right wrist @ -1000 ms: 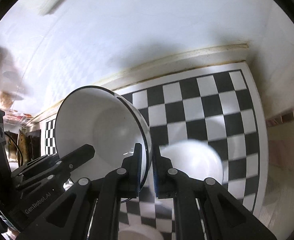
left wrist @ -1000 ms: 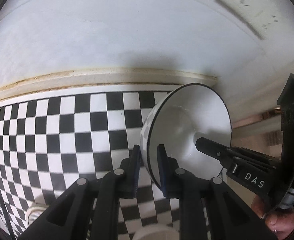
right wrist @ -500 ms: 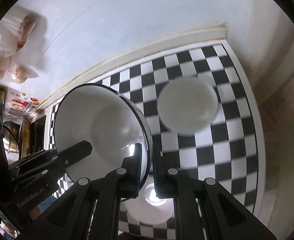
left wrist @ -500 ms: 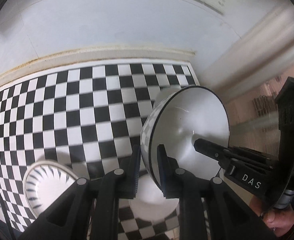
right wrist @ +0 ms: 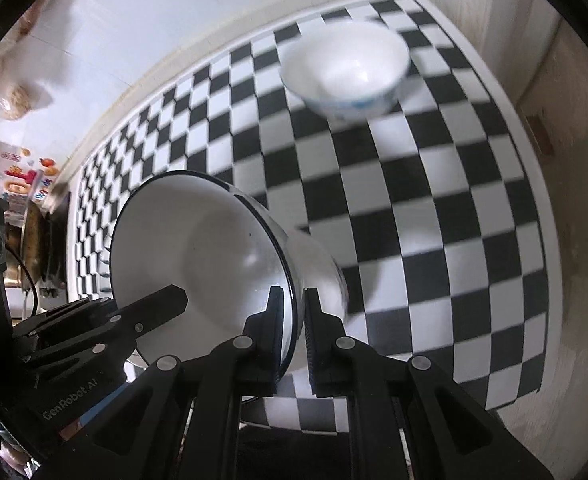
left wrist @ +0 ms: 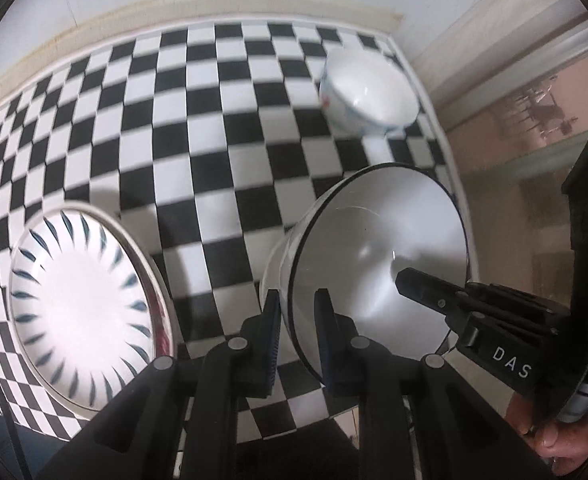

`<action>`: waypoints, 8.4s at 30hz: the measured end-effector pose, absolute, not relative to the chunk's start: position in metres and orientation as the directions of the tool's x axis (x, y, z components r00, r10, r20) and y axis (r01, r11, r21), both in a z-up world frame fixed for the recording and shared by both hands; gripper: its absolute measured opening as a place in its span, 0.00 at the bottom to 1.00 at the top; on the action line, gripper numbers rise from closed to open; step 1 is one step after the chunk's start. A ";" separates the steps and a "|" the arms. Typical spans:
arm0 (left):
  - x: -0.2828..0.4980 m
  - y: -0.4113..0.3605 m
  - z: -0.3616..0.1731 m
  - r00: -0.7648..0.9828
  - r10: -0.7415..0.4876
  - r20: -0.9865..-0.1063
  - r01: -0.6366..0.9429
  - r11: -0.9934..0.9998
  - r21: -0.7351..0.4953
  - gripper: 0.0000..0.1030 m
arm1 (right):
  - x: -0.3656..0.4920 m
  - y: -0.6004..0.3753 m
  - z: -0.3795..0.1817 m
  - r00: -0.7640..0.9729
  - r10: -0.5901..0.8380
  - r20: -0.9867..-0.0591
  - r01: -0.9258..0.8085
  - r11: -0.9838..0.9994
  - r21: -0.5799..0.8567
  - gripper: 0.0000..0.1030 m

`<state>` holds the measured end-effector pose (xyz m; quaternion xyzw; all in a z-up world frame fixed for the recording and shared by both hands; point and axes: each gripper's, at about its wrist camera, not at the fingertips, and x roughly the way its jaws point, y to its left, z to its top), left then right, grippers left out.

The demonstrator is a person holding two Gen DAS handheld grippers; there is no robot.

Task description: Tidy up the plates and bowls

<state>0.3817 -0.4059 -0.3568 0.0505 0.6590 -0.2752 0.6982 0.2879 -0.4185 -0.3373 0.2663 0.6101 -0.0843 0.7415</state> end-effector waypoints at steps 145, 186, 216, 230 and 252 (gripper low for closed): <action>0.512 -0.544 -0.338 -0.017 -0.236 -0.972 0.616 0.763 -0.196 0.17 | 0.407 -0.546 -0.328 0.258 0.187 -0.948 0.525 0.797 0.300 0.09; 0.399 -0.434 -0.367 -0.045 -0.161 -0.986 0.586 0.795 -0.157 0.17 | 0.298 -0.420 -0.358 0.138 0.198 -0.970 0.471 0.849 0.240 0.09; 0.409 -0.429 -0.378 -0.063 -0.163 -0.985 0.568 0.805 -0.170 0.17 | 0.306 -0.422 -0.349 0.060 0.171 -0.983 0.434 0.883 0.180 0.19; 0.393 -0.431 -0.371 0.011 -0.141 -0.990 0.568 0.815 -0.110 0.17 | 0.304 -0.416 -0.347 0.066 0.119 -0.991 0.417 0.899 0.136 0.16; 0.339 -0.374 -0.256 0.232 -0.216 -0.948 0.538 0.841 -0.060 0.18 | 0.241 -0.364 -0.227 0.304 -0.031 -0.952 0.352 0.932 0.082 0.16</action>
